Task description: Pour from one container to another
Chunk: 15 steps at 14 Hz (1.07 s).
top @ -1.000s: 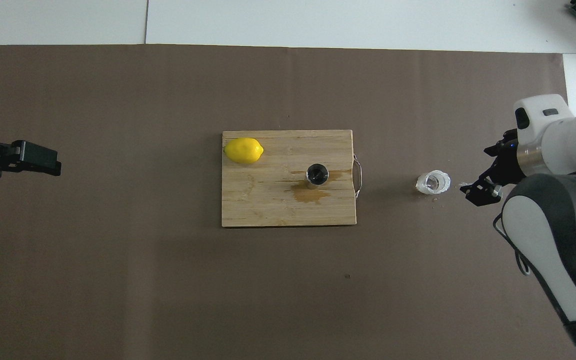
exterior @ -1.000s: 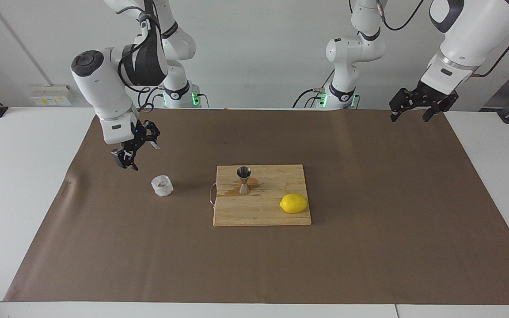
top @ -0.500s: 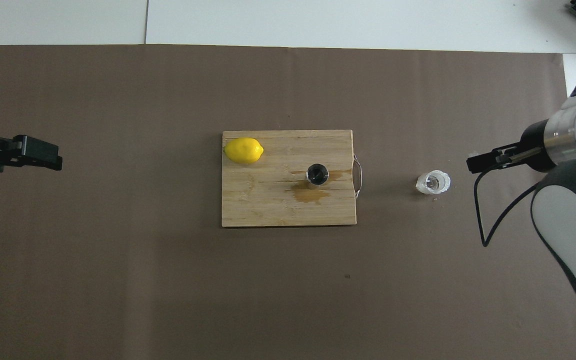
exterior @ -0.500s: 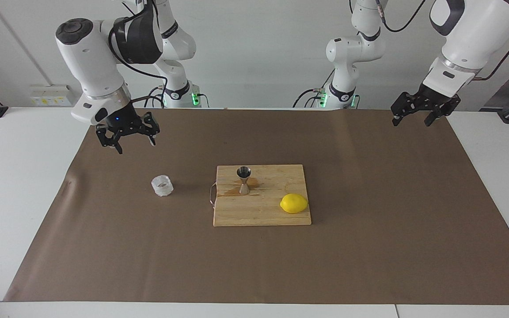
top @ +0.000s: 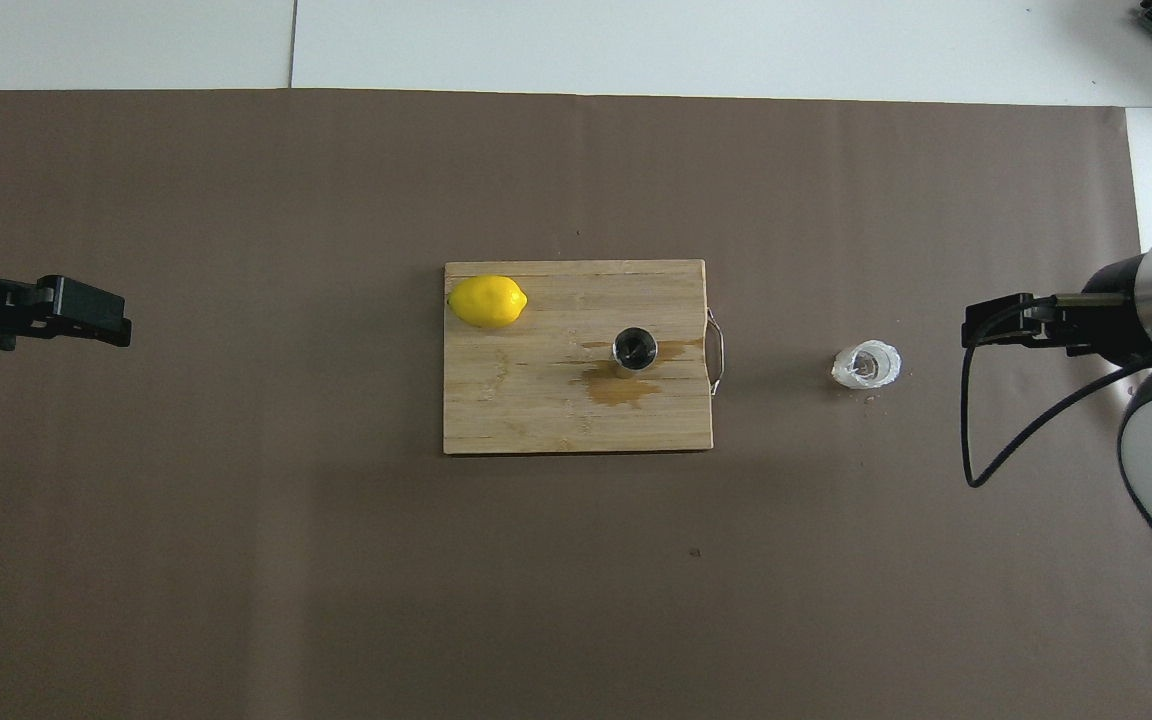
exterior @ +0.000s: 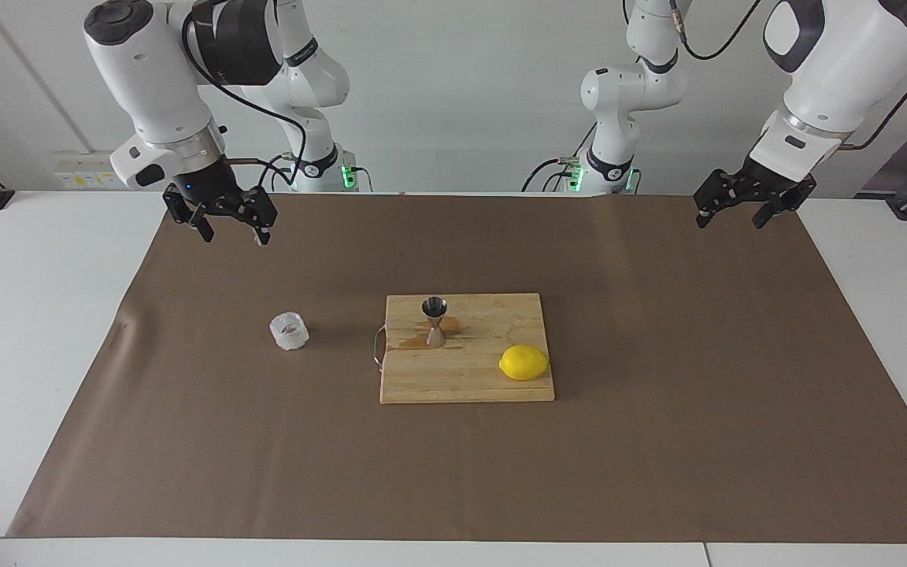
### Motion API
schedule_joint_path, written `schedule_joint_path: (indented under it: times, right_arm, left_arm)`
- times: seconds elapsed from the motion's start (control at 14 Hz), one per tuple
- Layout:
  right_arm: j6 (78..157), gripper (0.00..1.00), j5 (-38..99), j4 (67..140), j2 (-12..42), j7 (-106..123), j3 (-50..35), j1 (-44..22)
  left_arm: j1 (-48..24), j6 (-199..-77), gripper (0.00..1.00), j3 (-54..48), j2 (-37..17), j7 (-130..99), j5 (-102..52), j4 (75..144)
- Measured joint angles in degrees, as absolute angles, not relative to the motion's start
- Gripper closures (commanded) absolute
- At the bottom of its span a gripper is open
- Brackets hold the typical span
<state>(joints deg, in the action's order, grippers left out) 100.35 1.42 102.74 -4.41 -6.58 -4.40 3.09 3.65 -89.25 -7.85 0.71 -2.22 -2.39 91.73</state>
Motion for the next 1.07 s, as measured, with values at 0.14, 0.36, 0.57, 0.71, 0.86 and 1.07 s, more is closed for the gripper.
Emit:
schedule_joint_path:
  times: [0.14,0.36,0.57,0.71,0.86,1.07]
  right_arm:
    - [99.3,0.00,-0.1,102.2,-4.5,-6.6,-4.5,3.1]
    - [96.7,0.00,-1.5,100.2,-4.3,-5.6,-4.7,3.1]
    - [94.1,0.00,-1.5,97.7,-3.4,-5.4,-4.6,3.2]
    - [93.9,0.00,-1.5,97.6,-3.1,-5.4,-4.6,3.2]
    - [93.9,0.00,-1.5,97.6,-3.0,-5.4,-4.6,3.2]
    - [93.9,0.00,-1.5,97.6,-3.0,-5.4,-4.6,3.2]
  left_arm:
    - [4.0,-89.3,0.00,-7.8,0.8,-2.2,-2.4,91.7]
    - [4.0,-88.6,0.00,-8.2,1.2,-2.2,-1.1,91.4]
    - [4.0,-87.8,0.00,-8.4,2.2,-2.2,-1.1,90.6]
    - [4.0,-87.8,0.00,-8.4,2.4,-3.5,-1.3,90.6]
    - [4.0,-87.8,0.00,-8.5,2.4,-5.1,-1.4,90.7]
    - [4.0,-87.8,0.00,-8.6,2.4,-5.2,-1.4,90.7]
